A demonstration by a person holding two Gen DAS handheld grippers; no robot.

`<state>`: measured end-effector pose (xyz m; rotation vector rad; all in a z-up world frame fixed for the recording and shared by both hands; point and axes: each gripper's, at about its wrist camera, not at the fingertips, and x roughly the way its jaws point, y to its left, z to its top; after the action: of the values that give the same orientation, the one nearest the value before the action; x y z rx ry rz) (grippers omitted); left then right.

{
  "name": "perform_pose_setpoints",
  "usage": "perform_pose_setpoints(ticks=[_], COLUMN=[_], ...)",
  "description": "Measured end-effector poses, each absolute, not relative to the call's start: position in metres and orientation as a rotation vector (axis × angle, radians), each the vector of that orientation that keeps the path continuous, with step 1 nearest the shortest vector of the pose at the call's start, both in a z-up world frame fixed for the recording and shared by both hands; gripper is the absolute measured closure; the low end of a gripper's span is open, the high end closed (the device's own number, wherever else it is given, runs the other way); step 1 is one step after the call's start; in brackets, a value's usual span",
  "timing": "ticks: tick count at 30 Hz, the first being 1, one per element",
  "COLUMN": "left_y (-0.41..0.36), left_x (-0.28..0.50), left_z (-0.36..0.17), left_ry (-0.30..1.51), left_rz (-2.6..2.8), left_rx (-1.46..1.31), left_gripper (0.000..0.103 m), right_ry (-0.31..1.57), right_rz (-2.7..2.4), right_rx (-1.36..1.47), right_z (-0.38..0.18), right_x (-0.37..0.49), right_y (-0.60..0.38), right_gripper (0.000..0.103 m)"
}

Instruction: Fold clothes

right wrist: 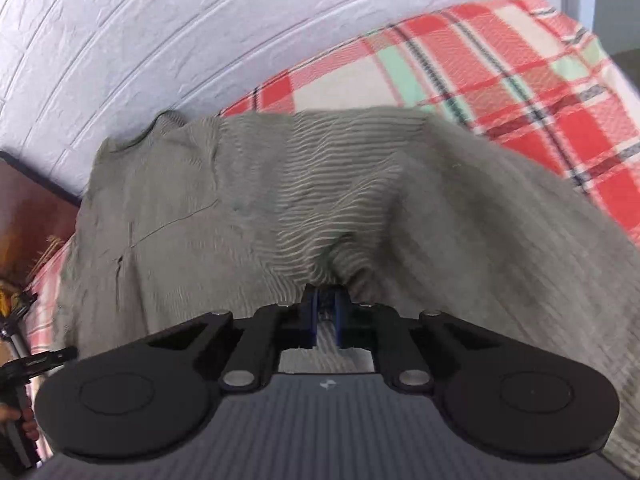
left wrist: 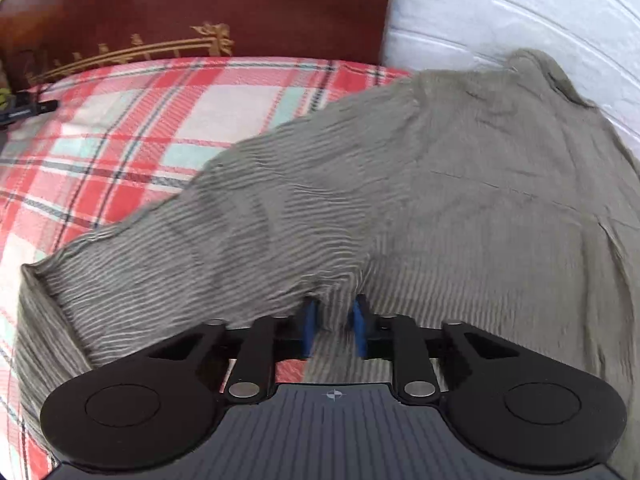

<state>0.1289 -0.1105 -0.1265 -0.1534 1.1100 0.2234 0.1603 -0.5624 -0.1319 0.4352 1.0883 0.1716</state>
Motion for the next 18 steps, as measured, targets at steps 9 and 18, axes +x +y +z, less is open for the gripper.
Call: perform_pose_setpoints(ticks=[9, 18], left_y=[-0.107, -0.110], left_x=[0.126, 0.117], left_z=[-0.127, -0.118], left_ry=[1.083, 1.106], left_rz=[0.251, 0.239], left_rx=[-0.126, -0.071], left_gripper=[0.089, 0.046], right_ry=[1.070, 1.078], right_rz=[0.127, 0.071], right_rx=[0.377, 0.390], right_z=[-0.132, -0.125], right_x=[0.168, 0.156], right_y=[-0.570, -0.599], right_gripper=[0.103, 0.102])
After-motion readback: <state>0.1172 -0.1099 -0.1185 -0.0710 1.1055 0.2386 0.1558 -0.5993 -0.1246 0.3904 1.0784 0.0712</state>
